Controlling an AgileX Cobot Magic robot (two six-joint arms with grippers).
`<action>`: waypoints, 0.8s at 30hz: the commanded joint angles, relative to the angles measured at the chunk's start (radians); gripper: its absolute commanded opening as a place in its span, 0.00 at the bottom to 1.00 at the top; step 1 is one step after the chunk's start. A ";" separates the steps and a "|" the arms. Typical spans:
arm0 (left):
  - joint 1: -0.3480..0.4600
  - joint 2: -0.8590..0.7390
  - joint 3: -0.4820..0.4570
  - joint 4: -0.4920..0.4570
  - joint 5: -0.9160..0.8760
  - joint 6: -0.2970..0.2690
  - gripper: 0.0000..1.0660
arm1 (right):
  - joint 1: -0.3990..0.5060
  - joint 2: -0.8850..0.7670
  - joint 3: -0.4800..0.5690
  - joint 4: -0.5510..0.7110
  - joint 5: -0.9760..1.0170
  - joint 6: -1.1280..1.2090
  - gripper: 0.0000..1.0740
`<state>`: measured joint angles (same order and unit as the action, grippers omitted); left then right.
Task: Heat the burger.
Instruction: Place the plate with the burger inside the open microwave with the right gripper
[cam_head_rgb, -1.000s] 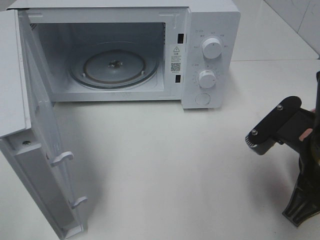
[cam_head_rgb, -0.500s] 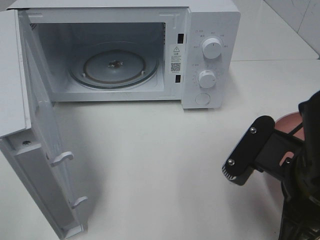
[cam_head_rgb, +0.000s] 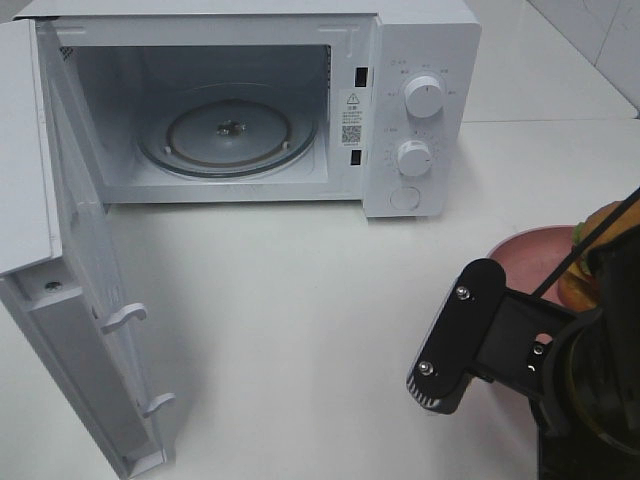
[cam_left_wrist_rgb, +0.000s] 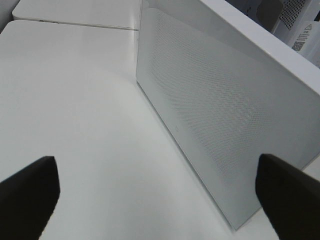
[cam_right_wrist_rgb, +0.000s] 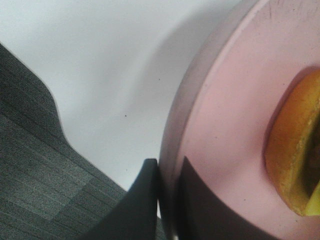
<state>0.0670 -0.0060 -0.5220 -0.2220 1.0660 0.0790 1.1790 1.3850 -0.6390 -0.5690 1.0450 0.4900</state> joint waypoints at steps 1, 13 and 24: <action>0.004 -0.018 0.004 -0.002 0.002 0.002 0.94 | 0.002 -0.010 0.003 -0.057 0.003 -0.053 0.01; 0.004 -0.018 0.004 -0.002 0.002 0.002 0.94 | 0.002 -0.010 0.003 -0.114 -0.072 -0.157 0.01; 0.004 -0.018 0.004 -0.002 0.002 0.002 0.94 | 0.002 -0.010 0.003 -0.192 -0.160 -0.323 0.01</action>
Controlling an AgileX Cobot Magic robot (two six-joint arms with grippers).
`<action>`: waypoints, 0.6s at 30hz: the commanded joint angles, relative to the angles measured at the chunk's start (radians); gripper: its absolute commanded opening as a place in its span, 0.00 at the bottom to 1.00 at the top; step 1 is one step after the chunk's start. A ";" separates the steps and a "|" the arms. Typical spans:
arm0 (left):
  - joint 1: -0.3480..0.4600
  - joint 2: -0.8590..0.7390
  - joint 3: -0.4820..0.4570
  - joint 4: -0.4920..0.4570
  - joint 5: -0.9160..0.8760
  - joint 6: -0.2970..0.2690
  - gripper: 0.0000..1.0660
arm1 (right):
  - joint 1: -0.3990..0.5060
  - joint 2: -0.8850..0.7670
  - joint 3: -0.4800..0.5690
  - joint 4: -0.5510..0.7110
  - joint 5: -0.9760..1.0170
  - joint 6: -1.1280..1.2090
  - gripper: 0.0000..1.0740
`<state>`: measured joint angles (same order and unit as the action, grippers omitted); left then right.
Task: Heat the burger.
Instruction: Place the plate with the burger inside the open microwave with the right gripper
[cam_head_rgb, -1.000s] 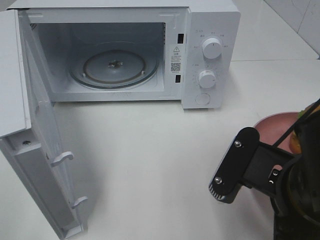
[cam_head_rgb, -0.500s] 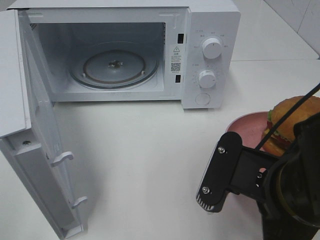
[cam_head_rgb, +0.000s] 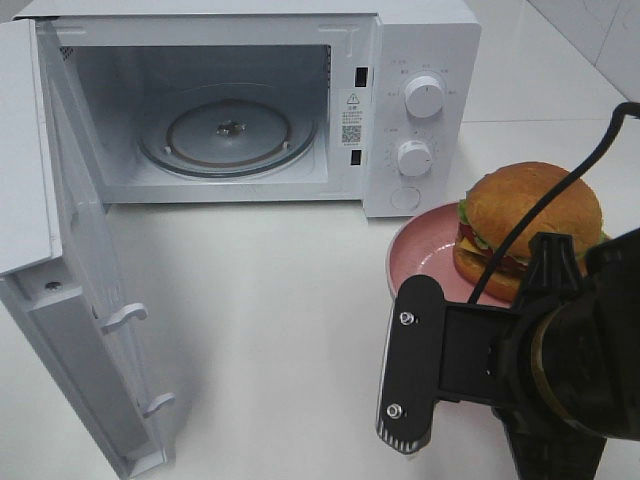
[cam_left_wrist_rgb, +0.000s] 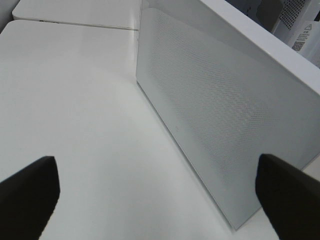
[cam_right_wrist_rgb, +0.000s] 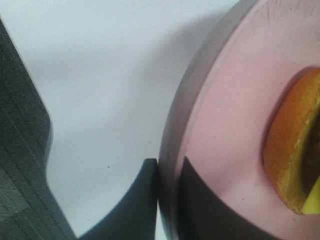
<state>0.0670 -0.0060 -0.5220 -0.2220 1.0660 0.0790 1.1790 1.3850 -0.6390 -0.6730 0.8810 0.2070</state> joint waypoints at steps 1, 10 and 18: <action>0.004 -0.018 0.004 -0.002 0.002 0.002 0.94 | 0.002 -0.010 0.003 -0.088 0.004 -0.040 0.01; 0.004 -0.018 0.004 -0.002 0.002 0.002 0.94 | 0.002 -0.010 0.003 -0.089 -0.091 -0.236 0.02; 0.004 -0.018 0.004 -0.002 0.002 0.002 0.94 | 0.002 -0.010 0.003 -0.108 -0.156 -0.287 0.02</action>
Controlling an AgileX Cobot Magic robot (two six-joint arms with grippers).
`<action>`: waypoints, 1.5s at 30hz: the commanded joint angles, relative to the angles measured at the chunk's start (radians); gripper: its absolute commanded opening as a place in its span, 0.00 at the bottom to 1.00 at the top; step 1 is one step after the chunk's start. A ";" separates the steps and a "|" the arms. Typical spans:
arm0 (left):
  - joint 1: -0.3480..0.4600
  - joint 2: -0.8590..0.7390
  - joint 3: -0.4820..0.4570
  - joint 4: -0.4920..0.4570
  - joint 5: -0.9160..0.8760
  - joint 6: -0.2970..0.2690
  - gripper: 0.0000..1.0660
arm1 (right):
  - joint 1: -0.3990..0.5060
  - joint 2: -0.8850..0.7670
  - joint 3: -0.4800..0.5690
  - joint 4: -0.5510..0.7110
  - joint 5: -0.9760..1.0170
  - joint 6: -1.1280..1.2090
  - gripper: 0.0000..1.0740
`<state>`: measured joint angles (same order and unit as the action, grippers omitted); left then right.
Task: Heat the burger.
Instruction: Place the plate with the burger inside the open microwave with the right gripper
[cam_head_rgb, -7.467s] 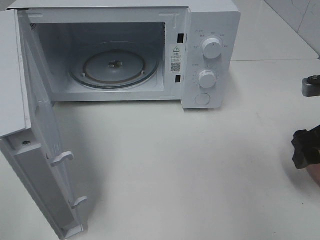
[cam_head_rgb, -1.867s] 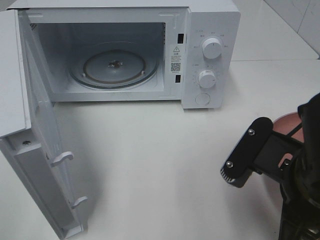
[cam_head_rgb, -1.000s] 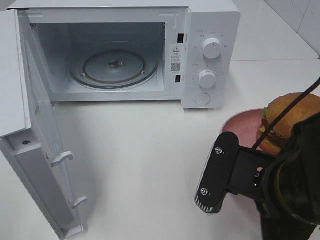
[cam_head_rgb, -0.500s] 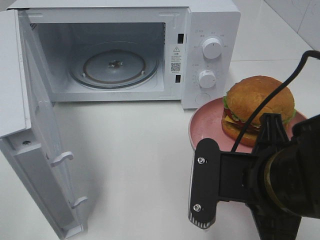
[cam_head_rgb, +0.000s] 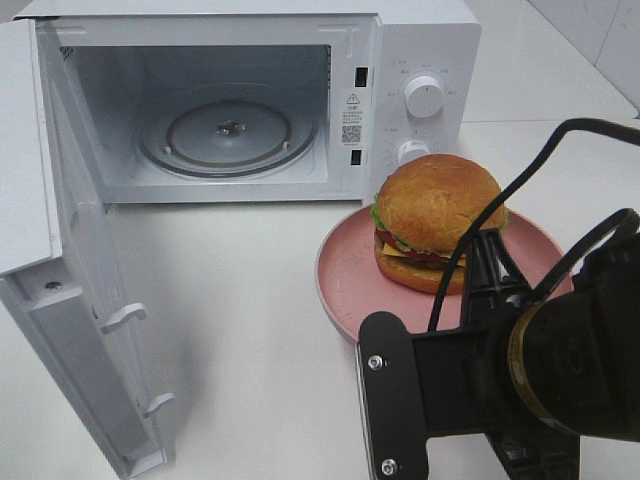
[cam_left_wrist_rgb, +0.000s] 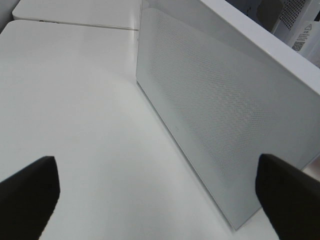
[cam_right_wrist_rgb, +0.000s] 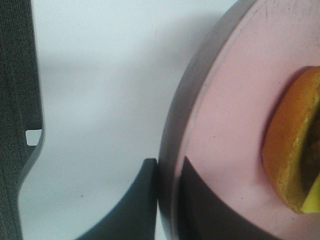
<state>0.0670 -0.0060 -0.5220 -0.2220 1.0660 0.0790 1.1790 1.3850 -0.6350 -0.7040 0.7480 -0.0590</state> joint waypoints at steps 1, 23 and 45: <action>0.004 -0.018 0.004 -0.002 0.002 0.002 0.94 | 0.002 -0.010 -0.001 -0.097 -0.042 -0.021 0.01; 0.004 -0.018 0.004 -0.002 0.002 0.002 0.94 | -0.060 -0.010 -0.001 -0.208 -0.327 -0.137 0.00; 0.004 -0.018 0.004 -0.002 0.002 0.002 0.94 | -0.342 -0.010 -0.008 0.225 -0.489 -0.982 0.00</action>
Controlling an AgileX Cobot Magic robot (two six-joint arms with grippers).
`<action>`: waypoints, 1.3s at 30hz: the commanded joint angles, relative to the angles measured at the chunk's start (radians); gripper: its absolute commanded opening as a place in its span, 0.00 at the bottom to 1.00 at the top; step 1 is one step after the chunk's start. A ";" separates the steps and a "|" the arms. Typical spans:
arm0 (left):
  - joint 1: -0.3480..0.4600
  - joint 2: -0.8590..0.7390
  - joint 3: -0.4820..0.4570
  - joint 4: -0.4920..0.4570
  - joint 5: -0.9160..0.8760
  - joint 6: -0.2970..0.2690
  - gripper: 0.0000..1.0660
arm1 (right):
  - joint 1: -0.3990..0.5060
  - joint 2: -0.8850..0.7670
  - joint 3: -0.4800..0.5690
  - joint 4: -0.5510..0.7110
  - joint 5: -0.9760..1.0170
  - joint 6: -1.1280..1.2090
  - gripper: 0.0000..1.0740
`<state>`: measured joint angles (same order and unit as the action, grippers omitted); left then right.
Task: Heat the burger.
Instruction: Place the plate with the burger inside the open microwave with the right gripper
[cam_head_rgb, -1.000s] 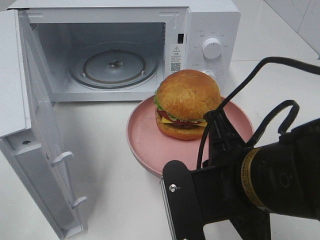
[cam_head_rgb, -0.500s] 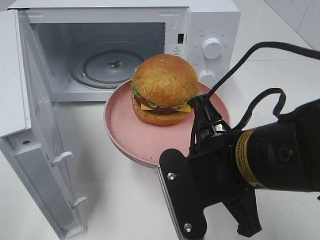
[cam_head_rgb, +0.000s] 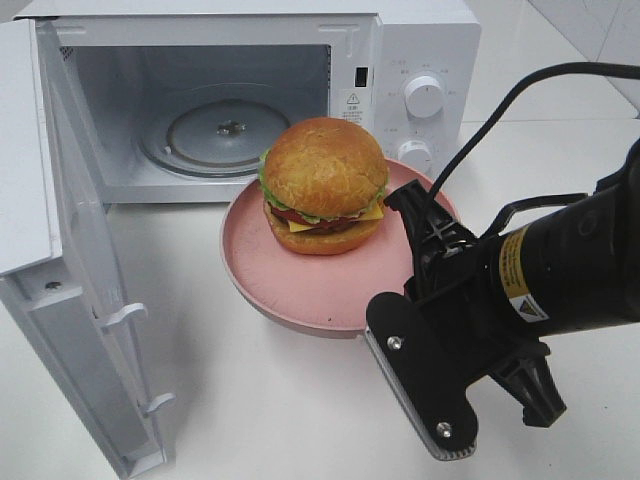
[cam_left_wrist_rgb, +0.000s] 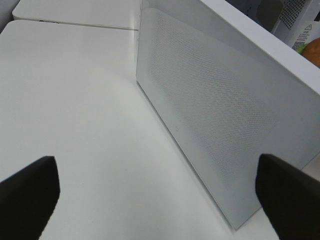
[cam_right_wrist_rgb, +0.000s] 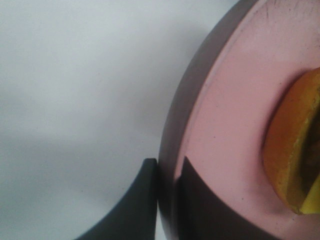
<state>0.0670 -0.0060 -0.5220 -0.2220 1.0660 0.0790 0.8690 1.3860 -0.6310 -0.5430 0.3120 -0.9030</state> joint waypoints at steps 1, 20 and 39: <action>0.004 -0.018 0.004 -0.002 0.002 0.002 0.94 | -0.055 -0.011 -0.014 0.114 -0.061 -0.209 0.00; 0.004 -0.018 0.004 -0.002 0.002 0.002 0.94 | -0.192 -0.008 -0.014 0.548 -0.145 -0.699 0.00; 0.004 -0.018 0.004 -0.002 0.002 0.002 0.94 | -0.188 -0.008 -0.021 0.369 -0.166 -0.525 0.00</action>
<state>0.0670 -0.0060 -0.5220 -0.2220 1.0660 0.0790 0.6810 1.3890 -0.6310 -0.1430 0.2250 -1.4710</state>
